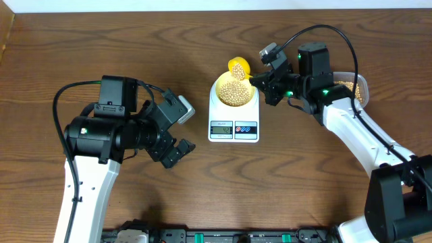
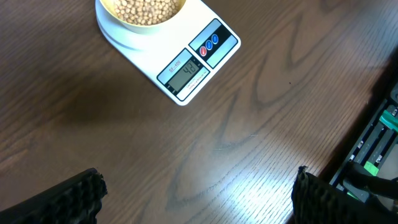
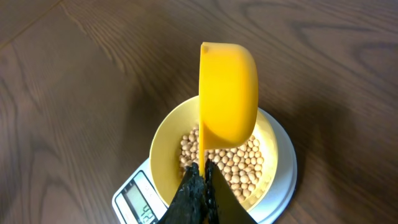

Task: Scoop item into bowl and weigh 50g on scale
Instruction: 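Tilt the scoop to pour soybeans into the bowl, right gripper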

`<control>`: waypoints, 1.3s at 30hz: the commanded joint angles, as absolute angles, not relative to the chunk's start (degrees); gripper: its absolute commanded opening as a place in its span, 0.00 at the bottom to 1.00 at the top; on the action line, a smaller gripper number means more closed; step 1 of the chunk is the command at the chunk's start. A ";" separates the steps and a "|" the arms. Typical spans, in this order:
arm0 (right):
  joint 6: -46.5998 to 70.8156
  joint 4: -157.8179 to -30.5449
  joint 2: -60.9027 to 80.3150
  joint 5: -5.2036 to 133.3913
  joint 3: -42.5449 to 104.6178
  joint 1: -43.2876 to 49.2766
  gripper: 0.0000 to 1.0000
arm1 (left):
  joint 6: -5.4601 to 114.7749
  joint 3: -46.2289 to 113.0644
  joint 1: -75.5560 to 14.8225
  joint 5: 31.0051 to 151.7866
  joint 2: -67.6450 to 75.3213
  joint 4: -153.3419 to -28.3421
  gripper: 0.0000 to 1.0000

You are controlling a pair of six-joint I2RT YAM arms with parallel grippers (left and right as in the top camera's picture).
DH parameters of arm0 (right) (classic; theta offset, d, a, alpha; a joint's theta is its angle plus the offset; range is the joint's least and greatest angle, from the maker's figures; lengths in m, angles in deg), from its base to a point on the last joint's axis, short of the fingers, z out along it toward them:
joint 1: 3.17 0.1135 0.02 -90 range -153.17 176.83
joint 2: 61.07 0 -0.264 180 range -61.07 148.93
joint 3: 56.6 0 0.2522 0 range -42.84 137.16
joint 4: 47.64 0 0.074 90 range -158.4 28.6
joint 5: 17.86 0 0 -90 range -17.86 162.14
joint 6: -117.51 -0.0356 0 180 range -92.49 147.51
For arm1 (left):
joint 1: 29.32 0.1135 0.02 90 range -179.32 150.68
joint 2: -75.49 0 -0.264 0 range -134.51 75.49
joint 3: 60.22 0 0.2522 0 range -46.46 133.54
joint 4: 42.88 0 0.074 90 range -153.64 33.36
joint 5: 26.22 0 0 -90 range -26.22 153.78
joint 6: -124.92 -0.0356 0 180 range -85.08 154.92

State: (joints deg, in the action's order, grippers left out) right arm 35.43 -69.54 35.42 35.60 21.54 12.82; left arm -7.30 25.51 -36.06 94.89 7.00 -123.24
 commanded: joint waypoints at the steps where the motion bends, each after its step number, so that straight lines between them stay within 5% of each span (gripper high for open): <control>1: 36.81 -70.06 35.05 35.34 21.65 12.95 0.01 | -7.23 25.59 -35.75 94.57 6.91 -123.38 0.98; 39: 36.81 -71.09 35.05 35.34 21.65 13.02 0.01 | -7.23 25.59 -35.75 94.57 6.91 -123.38 0.98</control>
